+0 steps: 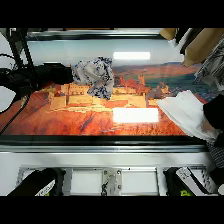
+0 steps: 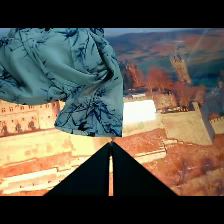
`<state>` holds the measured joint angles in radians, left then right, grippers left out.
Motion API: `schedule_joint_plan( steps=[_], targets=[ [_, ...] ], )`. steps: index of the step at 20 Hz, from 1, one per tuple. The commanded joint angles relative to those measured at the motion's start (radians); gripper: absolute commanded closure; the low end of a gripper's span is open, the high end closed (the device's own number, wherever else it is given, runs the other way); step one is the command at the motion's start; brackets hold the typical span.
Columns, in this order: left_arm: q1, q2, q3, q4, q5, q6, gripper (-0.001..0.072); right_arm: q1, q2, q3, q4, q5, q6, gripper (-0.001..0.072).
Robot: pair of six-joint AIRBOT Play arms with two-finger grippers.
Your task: Fold the clothes and pants, and hang the long-sleeved shirts on hangers.
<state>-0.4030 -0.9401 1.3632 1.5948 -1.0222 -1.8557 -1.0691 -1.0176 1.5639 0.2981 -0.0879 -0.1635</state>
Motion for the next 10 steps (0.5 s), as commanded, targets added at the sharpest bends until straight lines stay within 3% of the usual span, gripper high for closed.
schedule_joint_plan(
  steps=[1,5,10],
  targets=[
    [0.000,0.000,0.000,0.001,0.005,0.000,0.0684,-0.001,0.040,-0.084,0.002,-0.013,0.003,0.0693],
    [0.000,0.000,0.000,0.002,0.021,0.001,0.0684,-0.001,0.118,-0.179,0.005,-0.021,0.002,0.0693],
    [0.000,0.000,0.000,0.002,0.032,0.000,0.0684,-0.002,0.215,-0.197,0.067,-0.187,-0.038,0.0693]
  ],
)
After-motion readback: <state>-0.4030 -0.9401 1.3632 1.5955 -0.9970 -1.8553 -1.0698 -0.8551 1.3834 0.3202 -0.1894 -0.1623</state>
